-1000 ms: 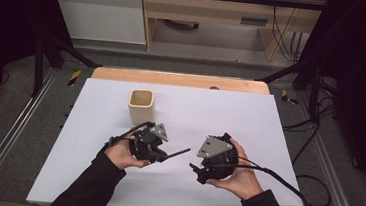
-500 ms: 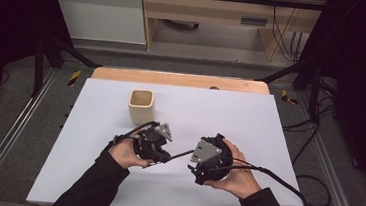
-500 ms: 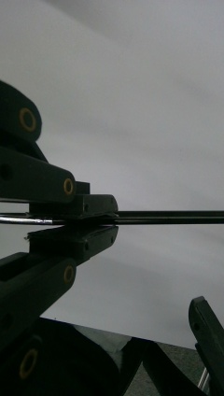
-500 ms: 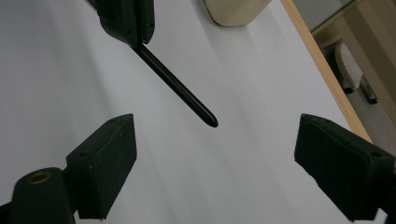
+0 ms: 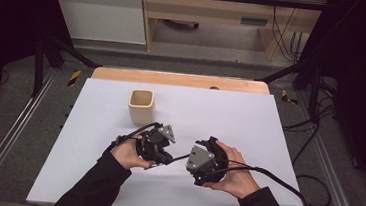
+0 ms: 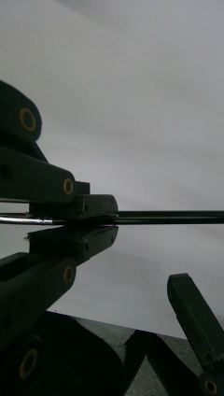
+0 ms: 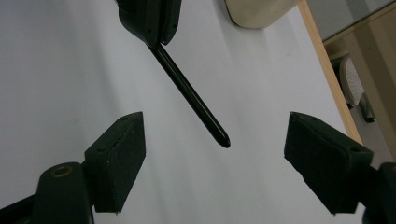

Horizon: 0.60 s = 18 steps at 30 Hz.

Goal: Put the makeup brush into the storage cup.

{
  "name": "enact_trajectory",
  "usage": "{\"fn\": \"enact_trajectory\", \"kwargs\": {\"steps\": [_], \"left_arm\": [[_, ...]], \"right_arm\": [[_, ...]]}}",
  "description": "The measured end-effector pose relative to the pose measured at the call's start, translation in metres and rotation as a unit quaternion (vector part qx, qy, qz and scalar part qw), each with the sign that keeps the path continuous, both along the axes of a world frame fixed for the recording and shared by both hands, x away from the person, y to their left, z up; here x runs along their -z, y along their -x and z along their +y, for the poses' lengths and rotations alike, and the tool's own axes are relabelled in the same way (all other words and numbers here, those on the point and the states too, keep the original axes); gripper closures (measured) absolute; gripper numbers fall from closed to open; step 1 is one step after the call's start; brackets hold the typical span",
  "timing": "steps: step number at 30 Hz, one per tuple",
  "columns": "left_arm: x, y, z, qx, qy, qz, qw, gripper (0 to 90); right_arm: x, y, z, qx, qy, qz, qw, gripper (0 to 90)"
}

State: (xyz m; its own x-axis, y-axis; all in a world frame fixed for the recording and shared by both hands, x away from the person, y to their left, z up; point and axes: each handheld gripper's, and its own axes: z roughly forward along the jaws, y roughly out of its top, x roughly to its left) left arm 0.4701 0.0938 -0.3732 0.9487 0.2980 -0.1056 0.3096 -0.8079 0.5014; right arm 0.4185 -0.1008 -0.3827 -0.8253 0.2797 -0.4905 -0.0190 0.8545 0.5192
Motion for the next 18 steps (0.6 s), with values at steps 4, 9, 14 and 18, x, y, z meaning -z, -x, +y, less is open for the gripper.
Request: {"fn": "enact_trajectory", "kwargs": {"steps": [4, 9, 14, 18], "left_arm": [[-0.001, 0.000, -0.002, 0.003, -0.003, 0.000, 1.0000, 83.8], [-0.001, 0.001, -0.006, 0.007, -0.007, 0.002, 0.9999, 83.8], [-0.002, -0.001, -0.010, 0.013, -0.017, 0.002, 0.9998, 83.8], [-0.003, 0.000, -0.015, 0.017, -0.020, 0.003, 0.9997, 83.8]], "right_arm": [[0.001, 0.000, 0.002, -0.006, 0.007, -0.002, 1.0000, 23.3], [0.003, 0.000, 0.005, -0.017, 0.015, -0.005, 0.9997, 28.7], [0.005, 0.001, 0.006, -0.038, 0.026, -0.010, 0.9989, 36.0], [0.005, 0.000, 0.007, -0.054, 0.034, -0.016, 0.9979, 41.2]]}}
